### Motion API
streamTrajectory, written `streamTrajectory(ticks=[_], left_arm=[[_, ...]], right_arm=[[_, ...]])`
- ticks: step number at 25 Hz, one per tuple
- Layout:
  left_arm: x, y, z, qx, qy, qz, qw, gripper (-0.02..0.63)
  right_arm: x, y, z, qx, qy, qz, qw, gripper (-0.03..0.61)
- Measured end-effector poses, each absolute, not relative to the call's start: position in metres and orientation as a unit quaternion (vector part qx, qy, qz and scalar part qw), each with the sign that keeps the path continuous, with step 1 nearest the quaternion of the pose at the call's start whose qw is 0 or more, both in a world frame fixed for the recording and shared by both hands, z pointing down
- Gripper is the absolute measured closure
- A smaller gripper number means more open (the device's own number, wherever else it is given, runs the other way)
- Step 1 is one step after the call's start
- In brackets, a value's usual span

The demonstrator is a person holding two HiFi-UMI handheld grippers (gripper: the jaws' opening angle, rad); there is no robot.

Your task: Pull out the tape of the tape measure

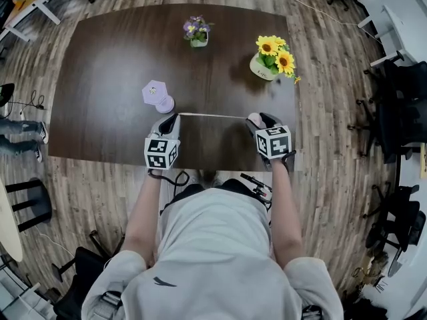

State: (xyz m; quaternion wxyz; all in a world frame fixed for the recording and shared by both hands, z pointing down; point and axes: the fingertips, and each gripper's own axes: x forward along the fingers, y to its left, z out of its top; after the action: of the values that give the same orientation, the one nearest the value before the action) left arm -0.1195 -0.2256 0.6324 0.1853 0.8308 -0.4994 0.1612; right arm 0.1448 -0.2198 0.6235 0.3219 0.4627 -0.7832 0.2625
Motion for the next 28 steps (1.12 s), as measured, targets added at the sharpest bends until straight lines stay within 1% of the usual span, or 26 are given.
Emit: streamTrajectory(ticks=[2,5,13,20,24,27,28], left_arm=[[-0.114,-0.229,0.653,0.825,-0.494,0.191,0.196,0.601],[-0.105,-0.228,0.677,0.821,-0.481,0.24,0.193,0.601],[-0.101,-0.223,0.701,0.799,-0.489,0.292,0.192,0.6],[-0.1,-0.225,0.718,0.761,-0.521,0.362,0.137,0.597],[-0.103,-0.226,0.717,0.756,-0.531,0.354,0.145,0.579],[-0.107,-0.226,0.715,0.751,-0.542,0.345,0.153,0.53],[-0.108,-0.226,0.715,0.749,-0.545,0.343,0.155,0.523]], right_arm=[[0.147,-0.223,0.642,0.47,-0.773,0.262,0.336,0.353],[0.151,-0.226,0.666,0.48,-0.76,0.272,0.342,0.354],[0.157,-0.223,0.703,0.488,-0.741,0.267,0.376,0.353],[0.156,-0.225,0.706,0.486,-0.748,0.267,0.364,0.35],[0.156,-0.225,0.707,0.48,-0.752,0.275,0.357,0.348],[0.156,-0.225,0.707,0.475,-0.753,0.278,0.361,0.345],[0.156,-0.225,0.708,0.473,-0.753,0.28,0.362,0.345]])
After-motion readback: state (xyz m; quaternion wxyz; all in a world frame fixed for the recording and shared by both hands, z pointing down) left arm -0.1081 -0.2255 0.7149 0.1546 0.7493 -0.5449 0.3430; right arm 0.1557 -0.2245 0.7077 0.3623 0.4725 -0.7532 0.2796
